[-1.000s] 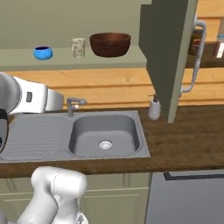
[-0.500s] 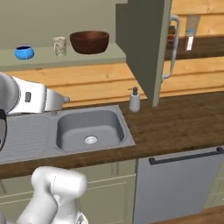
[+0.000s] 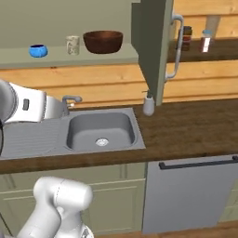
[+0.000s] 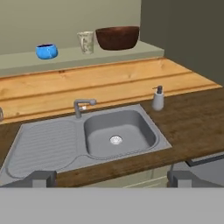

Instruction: Gather all objects into one cabinet and sort the glasses and bowls to opposite sides.

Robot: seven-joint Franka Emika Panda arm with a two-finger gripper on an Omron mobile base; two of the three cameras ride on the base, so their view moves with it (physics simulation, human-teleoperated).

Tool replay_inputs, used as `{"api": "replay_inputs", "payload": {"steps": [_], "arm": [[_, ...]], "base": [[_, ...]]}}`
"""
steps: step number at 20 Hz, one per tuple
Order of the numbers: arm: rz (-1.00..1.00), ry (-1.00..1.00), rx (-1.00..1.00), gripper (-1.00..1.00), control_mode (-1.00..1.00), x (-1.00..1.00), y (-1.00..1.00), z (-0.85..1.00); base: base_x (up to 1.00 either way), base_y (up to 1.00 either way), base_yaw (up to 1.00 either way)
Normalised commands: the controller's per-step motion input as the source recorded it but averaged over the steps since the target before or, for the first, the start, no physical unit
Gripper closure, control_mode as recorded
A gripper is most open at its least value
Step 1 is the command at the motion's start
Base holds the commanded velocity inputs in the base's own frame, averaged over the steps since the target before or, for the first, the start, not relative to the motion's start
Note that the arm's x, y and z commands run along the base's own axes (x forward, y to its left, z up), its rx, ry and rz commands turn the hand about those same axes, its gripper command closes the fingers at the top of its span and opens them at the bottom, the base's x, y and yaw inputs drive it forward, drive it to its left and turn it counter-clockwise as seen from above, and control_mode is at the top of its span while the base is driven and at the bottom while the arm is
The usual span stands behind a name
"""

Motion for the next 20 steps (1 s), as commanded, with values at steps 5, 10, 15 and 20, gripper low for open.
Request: {"api": "replay_inputs", "payload": {"steps": [5,10,15,20], "arm": [[0.0,0.0,0.0,-1.0,1.0,0.0,0.0,0.0],[0.0,0.0,0.0,-1.0,1.0,0.0,0.0,0.0],[0.0,0.0,0.0,-1.0,1.0,0.0,0.0,0.0],[0.0,0.0,0.0,-1.0,1.0,0.0,0.0,0.0]], "base": [[0.12,-0.38,-0.22],[0.26,-0.03,-0.52],[0.18,0.0,-0.57],[0.19,0.0,-0.62]]}}
